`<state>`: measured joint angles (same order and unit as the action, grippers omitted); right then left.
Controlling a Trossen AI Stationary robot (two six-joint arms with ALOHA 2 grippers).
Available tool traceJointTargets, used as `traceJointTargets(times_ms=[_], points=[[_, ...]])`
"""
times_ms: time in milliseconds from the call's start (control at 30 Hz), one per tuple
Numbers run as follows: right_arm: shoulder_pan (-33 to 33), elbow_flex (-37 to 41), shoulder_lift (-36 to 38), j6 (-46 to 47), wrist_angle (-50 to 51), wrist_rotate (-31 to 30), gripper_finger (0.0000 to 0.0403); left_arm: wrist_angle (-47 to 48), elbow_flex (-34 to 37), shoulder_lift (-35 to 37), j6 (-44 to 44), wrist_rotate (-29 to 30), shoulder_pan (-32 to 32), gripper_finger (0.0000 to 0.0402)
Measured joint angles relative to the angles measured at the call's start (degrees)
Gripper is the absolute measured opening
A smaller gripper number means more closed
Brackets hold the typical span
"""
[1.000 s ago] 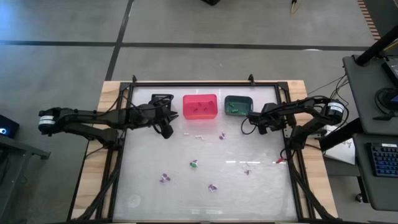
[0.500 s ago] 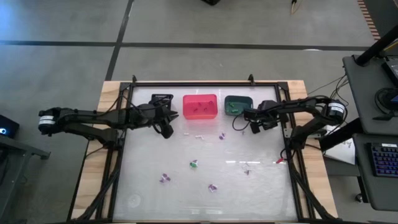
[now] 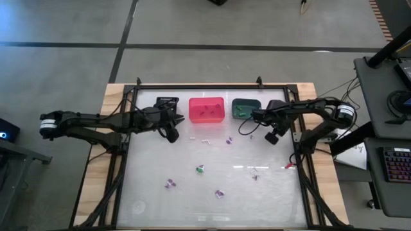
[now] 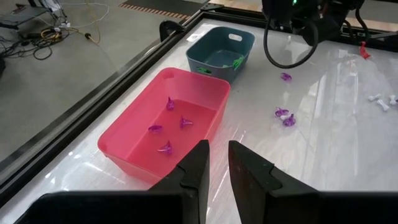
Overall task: Sort Halloween decoration
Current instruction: Put the white bone toy into the black bin
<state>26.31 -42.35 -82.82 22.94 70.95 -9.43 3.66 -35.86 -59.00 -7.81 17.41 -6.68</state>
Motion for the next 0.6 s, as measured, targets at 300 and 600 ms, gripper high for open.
traceJointTargets(times_ms=[300,600], points=[[0.84,0.13,-2.65,-8.84,0.12,-2.49,0.0089,0.02,0.0,0.0,-0.15,0.0,0.0,0.0043],[0.84,0.19,-7.93,-8.6,-1.98,-2.6,0.0107,0.22,0.0,0.0,-0.02,0.0,0.0,0.0043]])
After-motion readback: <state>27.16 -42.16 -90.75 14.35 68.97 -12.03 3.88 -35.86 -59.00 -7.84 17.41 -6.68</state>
